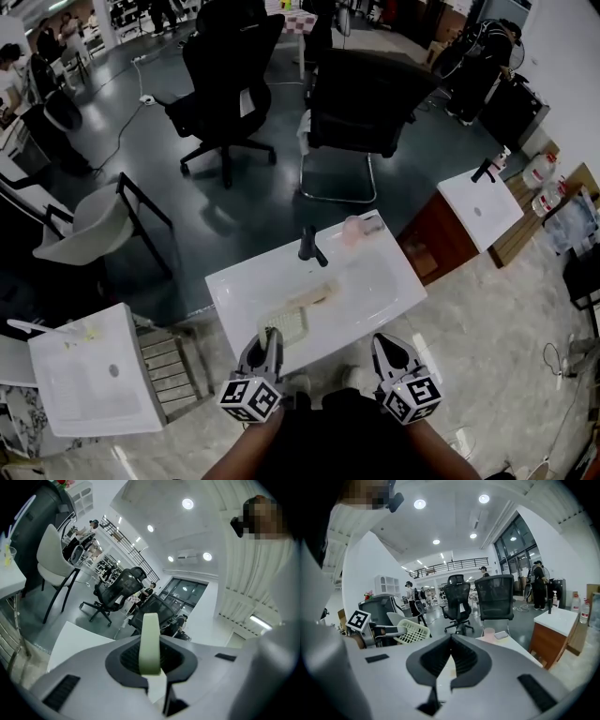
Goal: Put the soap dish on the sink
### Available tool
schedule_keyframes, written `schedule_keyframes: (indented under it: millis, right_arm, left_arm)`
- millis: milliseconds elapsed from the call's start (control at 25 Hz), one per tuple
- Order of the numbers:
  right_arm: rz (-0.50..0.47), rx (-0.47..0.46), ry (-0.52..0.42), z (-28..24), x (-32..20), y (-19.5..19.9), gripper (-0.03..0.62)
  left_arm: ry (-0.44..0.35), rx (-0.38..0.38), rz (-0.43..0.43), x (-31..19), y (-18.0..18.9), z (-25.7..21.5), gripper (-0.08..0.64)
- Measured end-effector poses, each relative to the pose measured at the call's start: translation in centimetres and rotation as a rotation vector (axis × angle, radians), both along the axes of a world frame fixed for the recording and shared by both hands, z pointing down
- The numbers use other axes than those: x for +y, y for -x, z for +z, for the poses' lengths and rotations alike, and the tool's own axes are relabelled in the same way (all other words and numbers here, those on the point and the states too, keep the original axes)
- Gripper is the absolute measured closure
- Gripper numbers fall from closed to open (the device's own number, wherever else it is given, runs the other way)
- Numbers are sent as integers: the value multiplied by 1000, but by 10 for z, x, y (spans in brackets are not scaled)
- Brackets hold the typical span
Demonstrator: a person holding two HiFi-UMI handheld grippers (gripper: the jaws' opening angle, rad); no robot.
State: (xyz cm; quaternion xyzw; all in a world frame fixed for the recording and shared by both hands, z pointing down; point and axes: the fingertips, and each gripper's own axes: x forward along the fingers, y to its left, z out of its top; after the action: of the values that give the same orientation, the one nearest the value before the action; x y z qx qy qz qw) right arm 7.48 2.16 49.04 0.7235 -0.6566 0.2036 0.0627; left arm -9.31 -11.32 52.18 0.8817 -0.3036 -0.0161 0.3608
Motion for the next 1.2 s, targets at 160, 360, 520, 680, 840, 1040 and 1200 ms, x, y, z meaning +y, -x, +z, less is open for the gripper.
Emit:
schedule_keyframes:
  millis: [160,360,520,680,840,1040,1200]
  right_arm:
    - [-93,-27,-68,-9,-21,15,595]
    - [-223,-23,-114,-14,-49,28,595]
    - [-267,-18,-111,-9,-82,15,594]
    - [-259,-4,-83,-12,-125,-21,594]
    - [-289,-18,-106,-14,-153,-50,595]
    - [-347,-47,-94,-3,-179,-76,595]
    - [-392,-73,-84,7,-203,-95,595]
  left_arm:
    - [2,46,-1,-8,3,-3,515]
    - [6,34,-78,-24,8,0,514]
    - [14,21,-143,-38,5,4,514]
    - [48,0,-207,-55,-6,16,514]
    - [64,-49,-239,-74,-24,36,514]
    - [142,-54,-308,-105,-47,62,514]
    - [154,-76,-336,-123,-67,81,514]
